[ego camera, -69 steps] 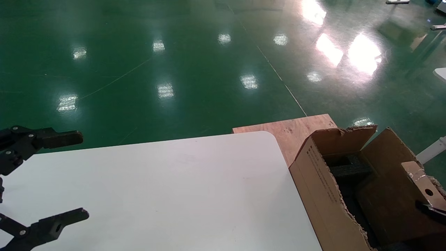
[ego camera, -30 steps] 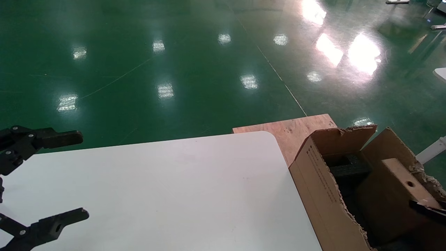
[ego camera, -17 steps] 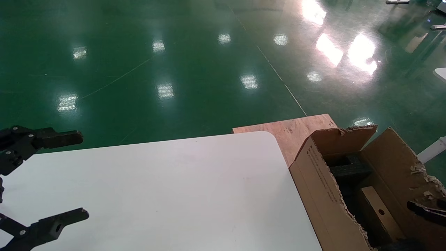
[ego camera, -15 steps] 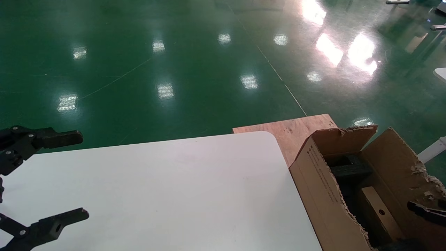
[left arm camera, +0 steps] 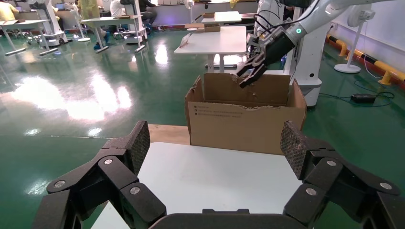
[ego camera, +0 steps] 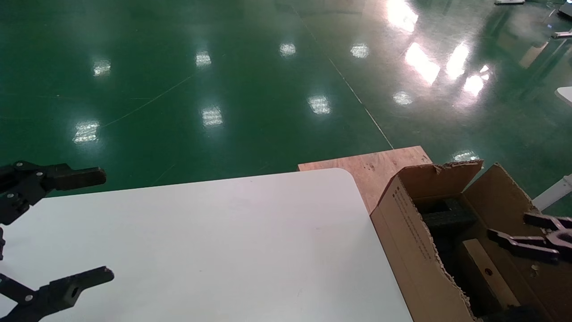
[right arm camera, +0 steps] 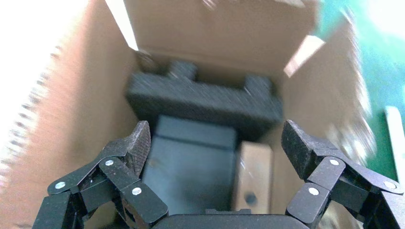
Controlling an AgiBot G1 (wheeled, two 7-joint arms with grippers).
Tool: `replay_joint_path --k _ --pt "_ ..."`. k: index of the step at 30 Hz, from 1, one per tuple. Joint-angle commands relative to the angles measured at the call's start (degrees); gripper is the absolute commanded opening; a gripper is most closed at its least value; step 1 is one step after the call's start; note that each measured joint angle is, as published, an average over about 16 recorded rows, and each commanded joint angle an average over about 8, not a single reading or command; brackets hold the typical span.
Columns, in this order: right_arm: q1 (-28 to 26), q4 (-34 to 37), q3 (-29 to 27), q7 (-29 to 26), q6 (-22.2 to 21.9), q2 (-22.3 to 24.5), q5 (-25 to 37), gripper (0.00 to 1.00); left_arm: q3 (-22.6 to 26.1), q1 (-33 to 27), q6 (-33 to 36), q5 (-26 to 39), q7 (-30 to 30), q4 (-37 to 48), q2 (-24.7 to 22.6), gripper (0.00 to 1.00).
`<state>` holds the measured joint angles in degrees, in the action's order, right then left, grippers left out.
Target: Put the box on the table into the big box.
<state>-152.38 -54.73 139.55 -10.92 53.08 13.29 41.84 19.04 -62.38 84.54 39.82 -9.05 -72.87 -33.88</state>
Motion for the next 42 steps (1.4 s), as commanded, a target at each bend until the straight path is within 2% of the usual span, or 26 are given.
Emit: replay_joint_path --k 1,11,17,31,36,42 --pt "-0.52 -1.62 -0.36 0.99 0.63 -0.57 -0.16 1.0 0.0 0.0 0.0 0.0 0.0 0.0 0.0 1.0" --pt "-3.42 -12.16 1.84 4.71 -0.22 -6.36 -3.66 1.0 0.02 -0.01 0.0 -0.01 0.01 0.0 0.01 1.0" --pt "-3.84 -16.05 3.75 6.49 -1.71 -9.67 -6.18 1.0 0.02 0.0 -0.01 0.0 0.01 0.01 0.01 1.0" --pt "-3.52 -16.15 3.65 6.54 -1.9 -10.03 -6.43 1.0 0.02 0.01 -0.03 -0.02 0.02 0.02 0.02 1.0" --pt "0.06 -16.14 -1.23 6.25 -0.54 -11.39 -6.12 1.0 0.02 0.0 -0.02 -0.02 0.02 0.03 0.02 1.0" --pt "9.04 -16.41 -13.33 5.65 2.74 -15.05 -5.52 1.0 0.03 0.0 -0.02 -0.03 0.03 0.04 0.02 1.0"
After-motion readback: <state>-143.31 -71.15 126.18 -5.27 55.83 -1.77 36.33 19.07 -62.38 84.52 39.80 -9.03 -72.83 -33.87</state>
